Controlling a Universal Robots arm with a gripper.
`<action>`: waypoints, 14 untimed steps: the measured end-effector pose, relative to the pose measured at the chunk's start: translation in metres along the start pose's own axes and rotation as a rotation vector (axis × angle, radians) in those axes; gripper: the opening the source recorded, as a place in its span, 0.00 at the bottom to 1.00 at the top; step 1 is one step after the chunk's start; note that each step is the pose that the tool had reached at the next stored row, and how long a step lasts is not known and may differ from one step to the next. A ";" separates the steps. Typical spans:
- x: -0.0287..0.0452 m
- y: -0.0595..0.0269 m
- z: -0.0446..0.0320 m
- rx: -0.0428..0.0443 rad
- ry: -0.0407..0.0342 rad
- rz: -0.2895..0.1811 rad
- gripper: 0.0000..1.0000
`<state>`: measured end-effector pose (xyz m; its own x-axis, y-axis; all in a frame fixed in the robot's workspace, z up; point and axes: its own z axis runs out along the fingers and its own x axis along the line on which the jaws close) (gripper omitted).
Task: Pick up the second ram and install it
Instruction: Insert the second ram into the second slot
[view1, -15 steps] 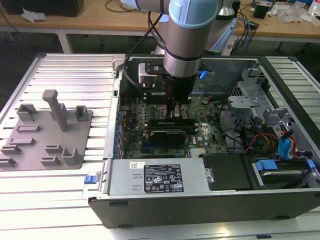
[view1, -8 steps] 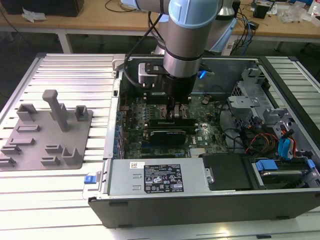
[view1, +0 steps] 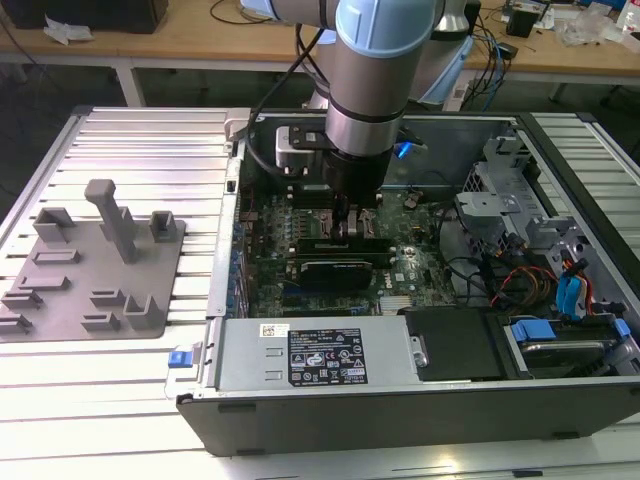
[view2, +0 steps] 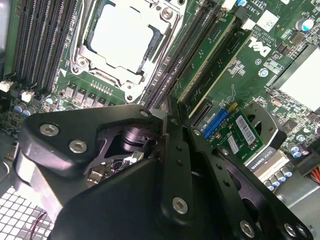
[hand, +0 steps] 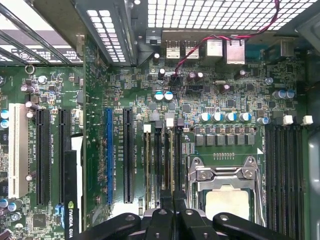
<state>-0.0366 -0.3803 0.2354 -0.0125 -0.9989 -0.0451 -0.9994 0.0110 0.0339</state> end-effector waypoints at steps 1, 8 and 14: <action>0.0000 0.0000 0.0002 0.0001 -0.0001 0.000 0.09; 0.0000 -0.0004 0.0004 0.0001 -0.0001 0.000 0.09; 0.0003 -0.0007 0.0065 0.0000 0.0001 0.000 0.09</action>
<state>-0.0362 -0.3803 0.2290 -0.0125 -0.9989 -0.0450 -0.9994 0.0110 0.0339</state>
